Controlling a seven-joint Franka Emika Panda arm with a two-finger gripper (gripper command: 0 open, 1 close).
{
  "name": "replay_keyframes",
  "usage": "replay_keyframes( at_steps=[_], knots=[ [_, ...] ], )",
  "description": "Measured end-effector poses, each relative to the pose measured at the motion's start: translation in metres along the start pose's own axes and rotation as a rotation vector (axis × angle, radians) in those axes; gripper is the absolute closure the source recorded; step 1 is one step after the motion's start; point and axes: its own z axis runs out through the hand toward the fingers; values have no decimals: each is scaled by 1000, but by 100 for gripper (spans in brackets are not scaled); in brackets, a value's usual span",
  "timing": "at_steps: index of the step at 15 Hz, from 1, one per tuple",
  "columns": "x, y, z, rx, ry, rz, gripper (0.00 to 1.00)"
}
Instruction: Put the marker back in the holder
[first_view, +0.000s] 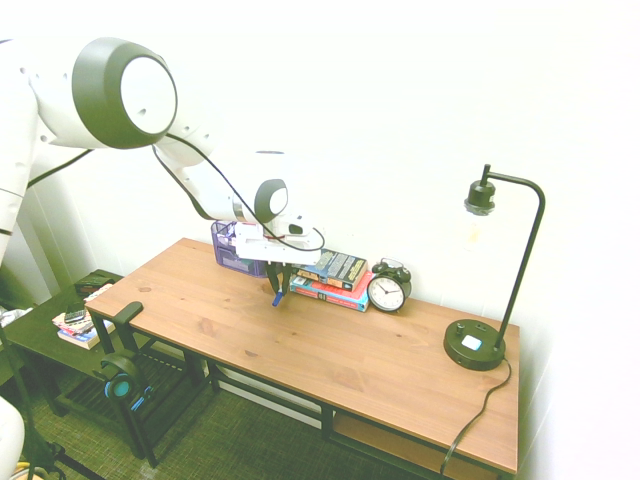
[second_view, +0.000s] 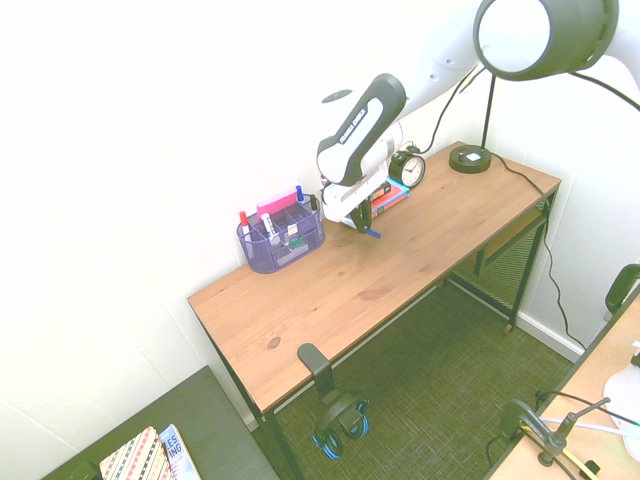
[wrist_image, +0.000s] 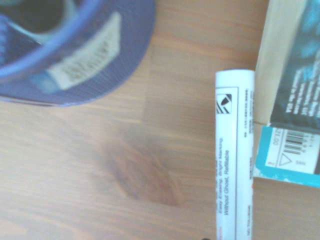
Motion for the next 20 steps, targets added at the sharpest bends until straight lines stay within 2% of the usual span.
replay_keyframes(
  at_steps=[3, 5, 8, 13, 16, 20],
  knots=[
    [-25, 0, -53, 53, 34, -1, 100],
    [-32, -8, -72, 111, 84, 61, 100],
    [-47, -39, -90, 255, 201, 165, 100],
    [-90, -70, -121, 460, 446, 249, 100],
    [-119, -89, -134, 478, 532, 255, 100],
    [-179, -138, -118, 459, 561, 218, 100]
  ],
)
